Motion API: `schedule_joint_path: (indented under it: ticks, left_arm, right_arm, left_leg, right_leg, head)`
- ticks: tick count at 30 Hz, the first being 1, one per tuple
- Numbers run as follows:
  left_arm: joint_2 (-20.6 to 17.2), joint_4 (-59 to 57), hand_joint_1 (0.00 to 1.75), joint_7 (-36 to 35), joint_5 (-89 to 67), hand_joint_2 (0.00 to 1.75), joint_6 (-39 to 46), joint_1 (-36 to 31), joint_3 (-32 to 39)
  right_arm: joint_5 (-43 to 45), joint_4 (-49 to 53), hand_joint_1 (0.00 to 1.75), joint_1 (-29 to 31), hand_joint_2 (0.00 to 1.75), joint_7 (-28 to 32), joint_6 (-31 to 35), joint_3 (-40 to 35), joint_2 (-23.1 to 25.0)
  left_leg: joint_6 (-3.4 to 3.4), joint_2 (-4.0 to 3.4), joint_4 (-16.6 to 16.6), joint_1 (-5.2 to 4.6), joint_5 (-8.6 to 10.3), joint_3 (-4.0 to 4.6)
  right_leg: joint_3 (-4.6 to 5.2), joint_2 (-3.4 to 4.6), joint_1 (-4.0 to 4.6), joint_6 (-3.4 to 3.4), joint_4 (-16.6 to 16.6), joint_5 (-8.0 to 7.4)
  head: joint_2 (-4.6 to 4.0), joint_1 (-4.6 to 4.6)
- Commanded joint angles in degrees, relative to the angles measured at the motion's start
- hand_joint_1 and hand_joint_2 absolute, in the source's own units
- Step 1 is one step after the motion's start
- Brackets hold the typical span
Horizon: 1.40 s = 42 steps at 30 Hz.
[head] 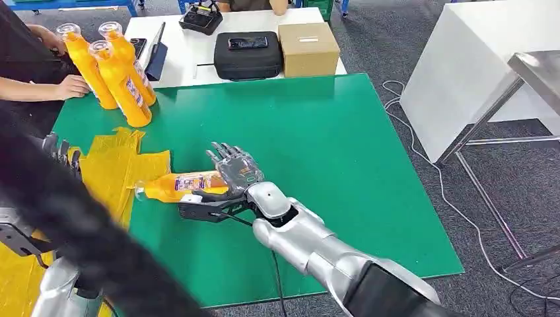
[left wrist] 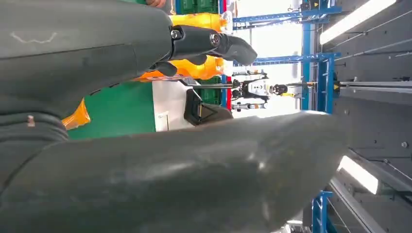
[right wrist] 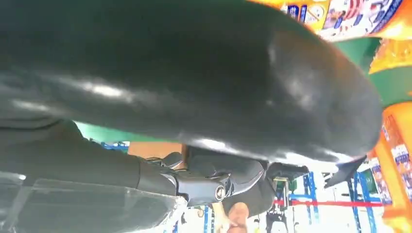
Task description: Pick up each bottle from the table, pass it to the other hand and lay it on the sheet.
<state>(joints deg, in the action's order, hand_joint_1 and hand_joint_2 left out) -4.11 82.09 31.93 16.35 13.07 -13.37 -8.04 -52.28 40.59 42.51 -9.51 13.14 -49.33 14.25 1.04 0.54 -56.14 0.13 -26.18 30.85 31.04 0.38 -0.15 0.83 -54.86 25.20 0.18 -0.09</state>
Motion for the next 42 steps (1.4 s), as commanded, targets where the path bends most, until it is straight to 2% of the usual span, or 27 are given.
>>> schedule_joint_path:
  ticks: [1, 5, 8, 11, 15, 16, 18, 23, 42]
  left_arm:
    - [-0.4, 2.2, 0.00, -0.2, 0.0, 0.00, -0.3, 0.9, 1.5]
    - [0.4, 7.6, 0.00, 0.8, 0.1, 0.00, -0.5, 6.3, 1.8]
    - [0.6, 11.0, 0.00, -1.0, 0.3, 0.00, 1.5, 6.4, 1.0]
    - [0.7, 10.2, 0.00, -1.5, 1.2, 0.00, 1.2, 6.5, 1.3]
    - [1.2, 4.9, 0.00, -0.8, 1.8, 0.00, 0.2, 2.6, 0.8]
    - [1.6, 3.5, 0.00, -0.7, 1.8, 0.00, 0.1, 0.9, 0.7]
    - [3.0, 1.4, 0.00, -1.2, 1.6, 0.00, -0.4, -2.1, 0.1]
    - [4.2, -1.5, 0.00, -2.3, 1.4, 0.00, -0.7, -5.1, -1.6]
    - [4.2, -1.2, 0.00, -2.3, 1.4, 0.00, -0.6, -4.8, -1.4]
  right_arm:
    - [0.1, 7.9, 0.00, -1.6, 0.00, 0.1, 0.5, -0.7, -5.4]
    - [2.1, 16.7, 0.00, -6.5, 0.00, 0.6, 3.9, 1.7, -8.4]
    - [0.1, 24.8, 0.00, -7.3, 0.00, -2.0, -0.7, 2.5, -9.2]
    - [0.1, 22.1, 0.00, -6.0, 0.00, -2.1, -2.0, 2.2, -8.8]
    - [-0.3, 8.5, 0.00, -0.7, 0.00, -0.8, -2.3, 1.3, -5.0]
    - [-0.4, 4.1, 0.00, 1.1, 1.75, -0.6, -2.3, 1.3, -3.3]
    - [-1.2, -4.4, 0.00, 4.3, 1.75, -0.8, -1.5, 1.0, 0.4]
    - [-1.5, -12.1, 0.00, 7.0, 1.75, -0.7, -1.4, 0.9, 4.5]
    - [-1.6, -12.9, 0.00, 7.5, 1.75, -1.0, -2.0, 0.7, 5.4]
  left_leg:
    - [-0.08, 0.04, 0.0, 0.05, -0.05, -0.04]
    - [-0.06, -0.11, 0.2, 0.04, -0.07, -0.27]
    - [-0.03, 0.06, 0.0, 0.01, -0.05, 0.02]
    - [-0.06, 0.06, -0.1, 0.03, -0.07, 0.18]
    - [-0.07, 0.03, 0.1, 0.02, 0.01, -0.02]
    - [-0.10, 0.01, 0.0, 0.05, 0.02, 0.07]
    - [-0.06, 0.04, -0.1, -0.01, 0.04, 0.15]
    - [-0.05, 0.08, 0.0, 0.01, 0.08, 0.02]
    - [-0.04, -0.01, 0.0, 0.02, 0.07, 0.06]
  right_leg:
    - [-0.09, -0.13, 0.06, 0.01, 0.0, 0.05]
    - [-0.30, 0.01, 0.05, 0.03, 0.2, 0.02]
    - [-0.02, -0.13, 0.01, 0.03, 0.0, 0.06]
    - [0.13, -0.12, 0.03, 0.02, -0.1, 0.08]
    - [-0.04, -0.12, 0.02, 0.00, 0.1, 0.00]
    - [0.04, -0.11, 0.05, -0.01, 0.0, -0.02]
    - [0.16, -0.07, -0.01, -0.02, -0.1, -0.02]
    - [0.04, -0.14, 0.02, -0.15, 0.0, -0.11]
    - [0.08, -0.09, 0.03, -0.15, 0.0, -0.11]
  head:
    - [0.00, 0.00]
    - [0.00, 0.02]
    - [0.00, 0.00]
    - [0.00, 0.00]
    - [0.00, 0.00]
    - [0.00, 0.00]
    - [0.00, 0.00]
    - [0.02, 0.02]
    - [0.00, 0.00]
